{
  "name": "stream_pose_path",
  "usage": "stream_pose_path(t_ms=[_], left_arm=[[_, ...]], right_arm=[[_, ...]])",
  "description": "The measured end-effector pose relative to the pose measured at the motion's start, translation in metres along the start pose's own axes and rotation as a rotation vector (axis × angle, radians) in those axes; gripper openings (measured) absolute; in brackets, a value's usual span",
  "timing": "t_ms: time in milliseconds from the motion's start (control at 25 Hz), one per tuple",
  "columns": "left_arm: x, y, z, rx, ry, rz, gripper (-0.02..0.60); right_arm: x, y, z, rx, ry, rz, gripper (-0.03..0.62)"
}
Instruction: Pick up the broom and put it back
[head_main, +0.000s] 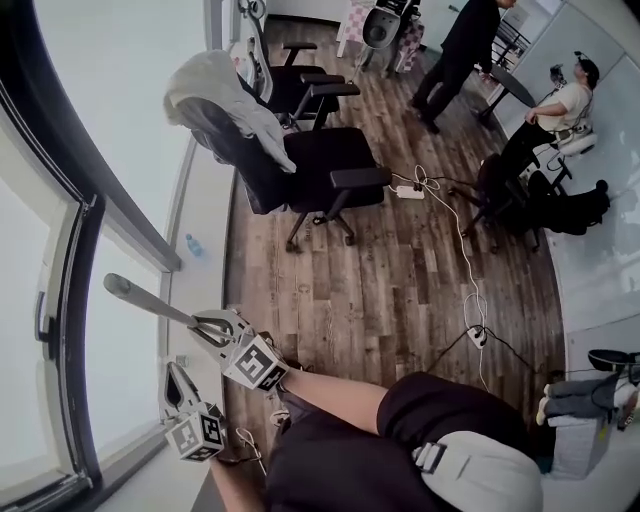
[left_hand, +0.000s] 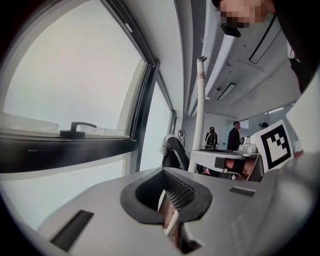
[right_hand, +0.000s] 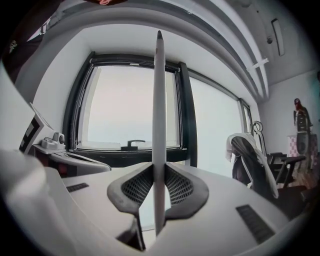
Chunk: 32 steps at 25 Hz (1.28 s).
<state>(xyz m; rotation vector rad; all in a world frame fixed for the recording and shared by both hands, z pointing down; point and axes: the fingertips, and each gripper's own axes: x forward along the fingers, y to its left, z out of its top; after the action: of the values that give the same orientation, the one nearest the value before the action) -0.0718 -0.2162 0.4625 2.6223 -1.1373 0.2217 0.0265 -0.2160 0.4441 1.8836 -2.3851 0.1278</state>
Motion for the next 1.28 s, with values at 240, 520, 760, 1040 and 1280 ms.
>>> stream_pose_path(t_ms=[240,520,760,1040,1280], left_arm=[[0.041,0.006,-0.001,-0.021,0.022,0.040,0.000],[0.102,0.011,-0.013,-0.004,0.045,0.024,0.000],[0.140,0.041,-0.042,-0.036,0.093,0.052,0.000],[0.190,0.066,-0.057,-0.055,0.098,0.066,0.000],[0.224,0.100,-0.072,-0.048,0.116,0.085,0.000]], right_arm=[[0.033,-0.018,-0.009,-0.002,-0.024,0.057,0.084],[0.067,-0.073,-0.031,0.008,-0.023,0.014,0.084],[0.111,-0.089,-0.068,0.012,0.027,0.019,0.084],[0.162,-0.103,-0.107,0.024,0.074,0.047,0.084],[0.218,-0.111,-0.154,0.061,0.113,0.067,0.084]])
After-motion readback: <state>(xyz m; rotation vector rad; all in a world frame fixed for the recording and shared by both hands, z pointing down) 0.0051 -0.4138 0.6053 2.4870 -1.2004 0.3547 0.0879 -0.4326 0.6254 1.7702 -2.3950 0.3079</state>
